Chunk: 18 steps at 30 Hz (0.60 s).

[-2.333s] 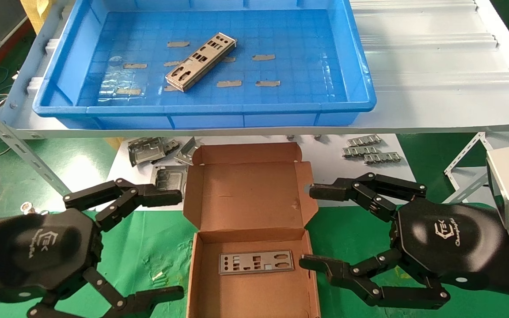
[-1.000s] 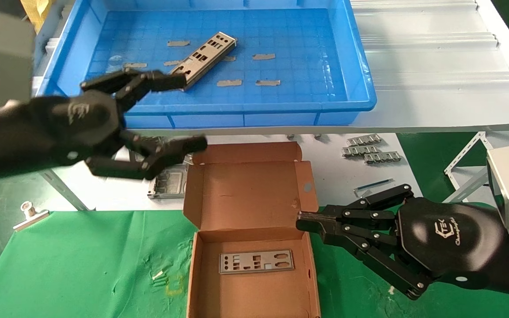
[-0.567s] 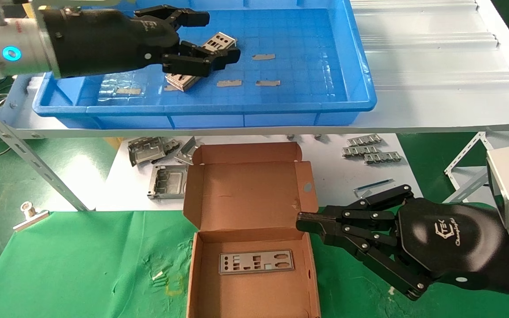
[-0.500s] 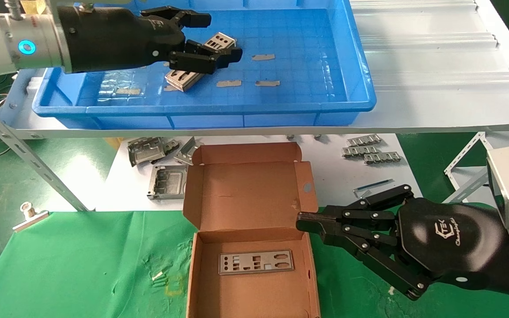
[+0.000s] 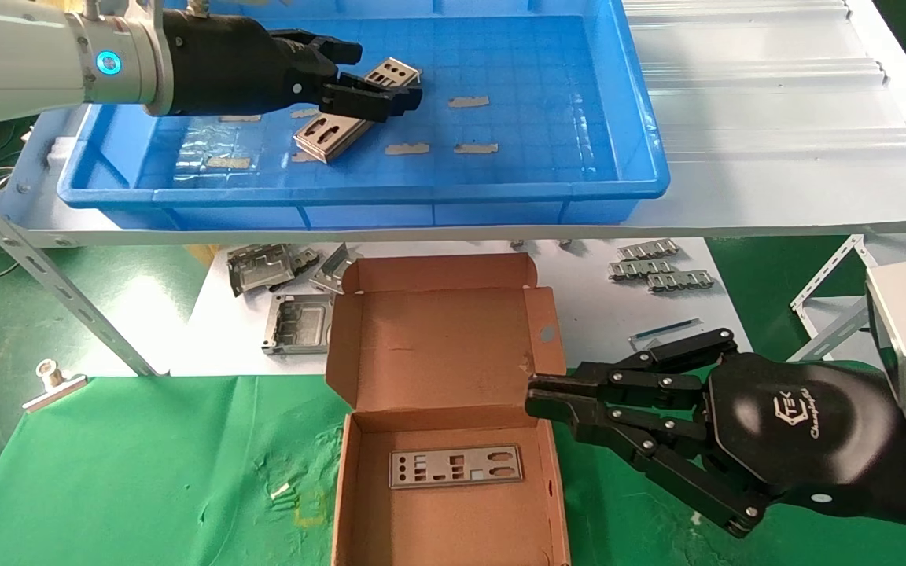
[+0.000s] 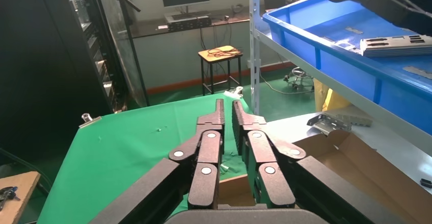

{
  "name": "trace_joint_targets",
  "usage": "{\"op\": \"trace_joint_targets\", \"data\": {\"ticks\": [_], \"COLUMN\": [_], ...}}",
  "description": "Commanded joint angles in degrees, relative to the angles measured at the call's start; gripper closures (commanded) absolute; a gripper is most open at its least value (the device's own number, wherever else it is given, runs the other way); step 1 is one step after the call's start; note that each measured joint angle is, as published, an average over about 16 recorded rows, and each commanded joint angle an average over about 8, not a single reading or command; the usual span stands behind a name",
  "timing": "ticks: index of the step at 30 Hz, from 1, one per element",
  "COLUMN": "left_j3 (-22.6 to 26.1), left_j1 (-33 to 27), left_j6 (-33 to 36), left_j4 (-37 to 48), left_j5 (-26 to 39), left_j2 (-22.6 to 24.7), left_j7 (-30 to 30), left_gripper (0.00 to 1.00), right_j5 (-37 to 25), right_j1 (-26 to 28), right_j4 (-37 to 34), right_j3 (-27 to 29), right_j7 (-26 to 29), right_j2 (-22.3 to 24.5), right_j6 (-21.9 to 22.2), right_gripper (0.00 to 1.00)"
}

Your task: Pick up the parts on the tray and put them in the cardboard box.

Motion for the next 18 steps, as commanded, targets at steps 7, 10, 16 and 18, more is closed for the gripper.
{"op": "trace_joint_targets", "data": {"ticks": [7,10,16,18], "left_j3": [0.2,0.37,0.78,0.86], "left_j1": [-0.7,-0.99,-1.39,-1.41], "left_j6": [-1.4,-1.84,-3.43,-4.02], "left_j4": [3.39,3.87,4.6,4.82], "left_j5": [0.36,0.62,1.23,1.36], "left_j2": [1.11,1.42,1.93,2.1], "left_j7": [1.32,1.82,2.54,2.64], "left_gripper": [0.66,0.95,1.0,1.0], "right_j5": [0.0,0.0,0.0,0.0], "right_j1": [0.0,0.0,0.0,0.0], "right_j4": [0.0,0.0,0.0,0.0], "right_j3": [0.0,0.0,0.0,0.0], "right_j7": [0.0,0.0,0.0,0.0], "right_j2": [0.0,0.0,0.0,0.0], "right_j6": [0.0,0.0,0.0,0.0], "right_gripper": [0.0,0.0,0.0,0.0]}}
